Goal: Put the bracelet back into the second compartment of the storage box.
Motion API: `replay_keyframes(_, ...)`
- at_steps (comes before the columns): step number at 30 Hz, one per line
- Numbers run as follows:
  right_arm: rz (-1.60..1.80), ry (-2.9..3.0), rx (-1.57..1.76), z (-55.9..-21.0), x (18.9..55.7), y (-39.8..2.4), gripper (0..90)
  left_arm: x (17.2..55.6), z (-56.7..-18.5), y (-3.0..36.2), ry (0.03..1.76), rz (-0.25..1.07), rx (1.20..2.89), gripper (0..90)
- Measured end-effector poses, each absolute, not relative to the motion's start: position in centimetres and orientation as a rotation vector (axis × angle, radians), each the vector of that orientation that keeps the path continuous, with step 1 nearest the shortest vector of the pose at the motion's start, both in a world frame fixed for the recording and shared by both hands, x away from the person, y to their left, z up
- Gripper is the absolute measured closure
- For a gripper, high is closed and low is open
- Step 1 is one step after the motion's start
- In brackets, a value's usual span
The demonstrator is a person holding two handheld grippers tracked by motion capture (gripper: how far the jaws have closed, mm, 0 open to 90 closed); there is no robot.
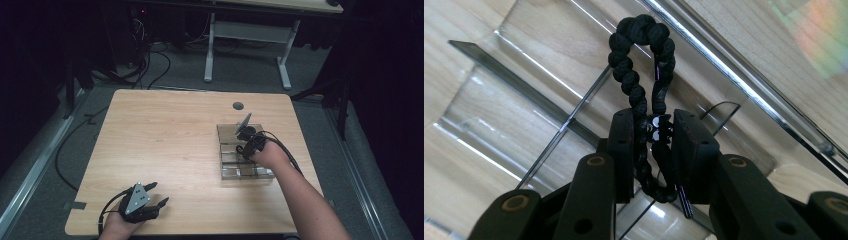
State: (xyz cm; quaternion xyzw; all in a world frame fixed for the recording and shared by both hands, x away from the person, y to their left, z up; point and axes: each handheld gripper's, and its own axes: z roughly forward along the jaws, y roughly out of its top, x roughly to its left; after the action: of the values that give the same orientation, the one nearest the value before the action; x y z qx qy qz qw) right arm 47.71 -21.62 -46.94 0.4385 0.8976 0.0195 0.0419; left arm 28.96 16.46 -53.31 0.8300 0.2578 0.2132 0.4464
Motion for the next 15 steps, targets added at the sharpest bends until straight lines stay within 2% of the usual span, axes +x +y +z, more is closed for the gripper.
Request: replay_keyframes(15, 0.013, 2.766, 1.344, -48.4, 48.2, -21.5, 71.9, 28.9, -53.3, 16.5, 0.633, 0.528, 2.054, 35.9)
